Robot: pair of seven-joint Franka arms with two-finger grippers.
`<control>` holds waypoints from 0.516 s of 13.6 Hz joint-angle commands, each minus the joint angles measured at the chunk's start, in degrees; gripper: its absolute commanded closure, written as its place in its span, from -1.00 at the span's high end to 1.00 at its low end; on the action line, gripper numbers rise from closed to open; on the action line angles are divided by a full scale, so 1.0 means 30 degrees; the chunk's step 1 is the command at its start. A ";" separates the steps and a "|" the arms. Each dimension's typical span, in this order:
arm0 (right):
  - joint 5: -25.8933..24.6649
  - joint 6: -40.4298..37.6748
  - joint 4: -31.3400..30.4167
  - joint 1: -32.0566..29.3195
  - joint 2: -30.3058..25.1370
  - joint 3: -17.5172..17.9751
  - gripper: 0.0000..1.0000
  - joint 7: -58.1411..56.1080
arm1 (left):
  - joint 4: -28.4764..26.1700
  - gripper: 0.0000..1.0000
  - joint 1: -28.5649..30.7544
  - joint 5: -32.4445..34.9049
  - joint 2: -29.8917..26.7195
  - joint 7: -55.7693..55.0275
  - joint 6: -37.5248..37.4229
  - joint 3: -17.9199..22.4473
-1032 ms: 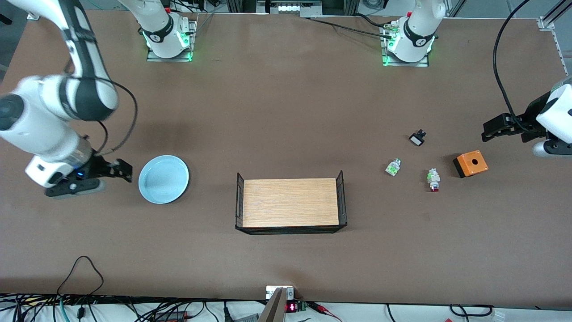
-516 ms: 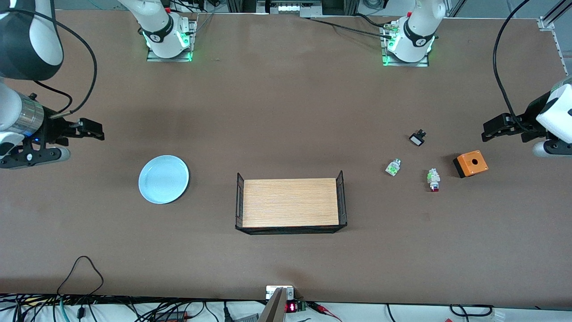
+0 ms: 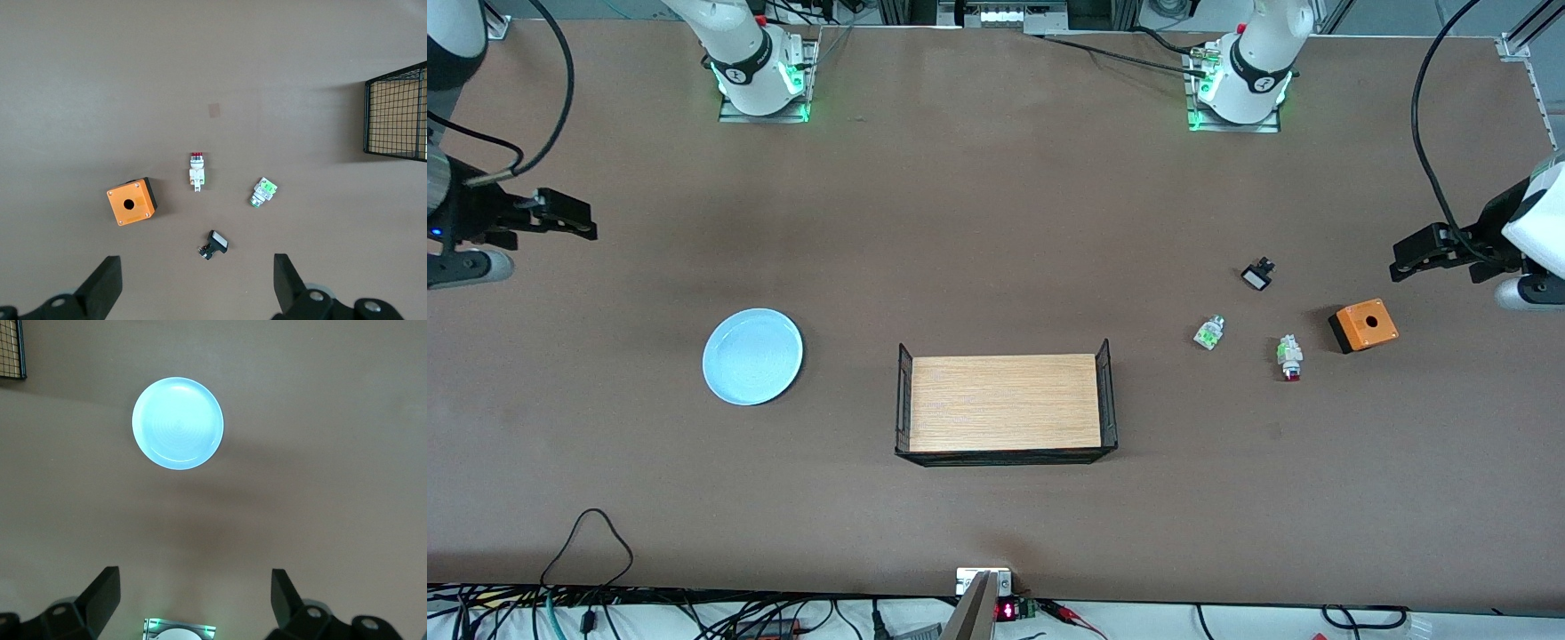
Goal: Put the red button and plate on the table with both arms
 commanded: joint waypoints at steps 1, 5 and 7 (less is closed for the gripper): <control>-0.0967 -0.0768 0.0477 0.0429 -0.0009 -0.0020 1.00 0.0729 | 0.0276 1.00 0.0009 -0.0448 -0.0138 0.0300 -0.0406 0.0115; -0.1030 -0.1006 -0.0862 0.0020 -0.1525 0.0125 1.00 0.2345 | 0.0276 1.00 0.0009 -0.0477 -0.0138 0.0271 -0.0640 0.0086; -0.0970 -0.0975 -0.1862 0.0223 -0.2523 0.0272 1.00 0.2345 | 0.0160 1.00 0.0009 -0.0477 -0.0284 0.0213 -0.0670 0.0086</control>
